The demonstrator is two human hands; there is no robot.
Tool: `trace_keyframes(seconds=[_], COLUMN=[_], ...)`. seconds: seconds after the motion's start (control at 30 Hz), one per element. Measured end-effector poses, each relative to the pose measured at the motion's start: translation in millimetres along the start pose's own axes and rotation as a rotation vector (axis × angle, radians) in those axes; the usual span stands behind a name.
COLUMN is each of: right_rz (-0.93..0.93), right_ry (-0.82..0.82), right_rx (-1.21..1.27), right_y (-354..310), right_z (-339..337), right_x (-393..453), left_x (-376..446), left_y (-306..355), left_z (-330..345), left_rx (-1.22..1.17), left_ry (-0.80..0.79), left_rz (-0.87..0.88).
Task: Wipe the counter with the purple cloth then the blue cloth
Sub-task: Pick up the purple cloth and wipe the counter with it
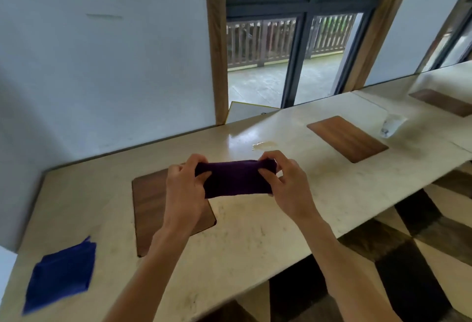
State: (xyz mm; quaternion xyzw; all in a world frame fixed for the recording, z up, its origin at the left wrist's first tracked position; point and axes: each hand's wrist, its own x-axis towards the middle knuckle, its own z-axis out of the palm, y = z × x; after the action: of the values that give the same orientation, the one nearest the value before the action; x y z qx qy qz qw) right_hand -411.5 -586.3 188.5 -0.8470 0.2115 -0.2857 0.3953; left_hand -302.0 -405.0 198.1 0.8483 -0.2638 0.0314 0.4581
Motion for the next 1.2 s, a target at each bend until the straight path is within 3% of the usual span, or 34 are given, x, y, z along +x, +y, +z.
trace_keyframes(seconds=[0.17, 0.43, 0.63, 0.9, 1.2], right_rz=[-0.018, 0.055, 0.106, 0.231, 0.507], right_ry=[0.134, 0.124, 0.049, -0.238, -0.358], right_rx=[-0.023, -0.004, 0.053, 0.146, 0.416], right_y=[43.8, 120.5, 192.1, 277.8, 350.4], right_z=[-55.0, -93.7, -111.0, -96.1, -50.1], right_x=[15.6, 70.6, 148.1, 246.8, 290.0], left_x=[14.6, 57.2, 122.8, 192.5, 219.8], left_y=[47.3, 80.3, 77.6, 42.4, -17.2], left_z=[59.6, 150.1, 238.0, 330.4, 393.6], left_rx=[0.001, 0.127, -0.114, -0.311, -0.471], left_ry=[-0.070, -0.039, -0.079, -0.078, -0.082], left_rz=[0.040, 0.041, -0.001, -0.336, -0.690])
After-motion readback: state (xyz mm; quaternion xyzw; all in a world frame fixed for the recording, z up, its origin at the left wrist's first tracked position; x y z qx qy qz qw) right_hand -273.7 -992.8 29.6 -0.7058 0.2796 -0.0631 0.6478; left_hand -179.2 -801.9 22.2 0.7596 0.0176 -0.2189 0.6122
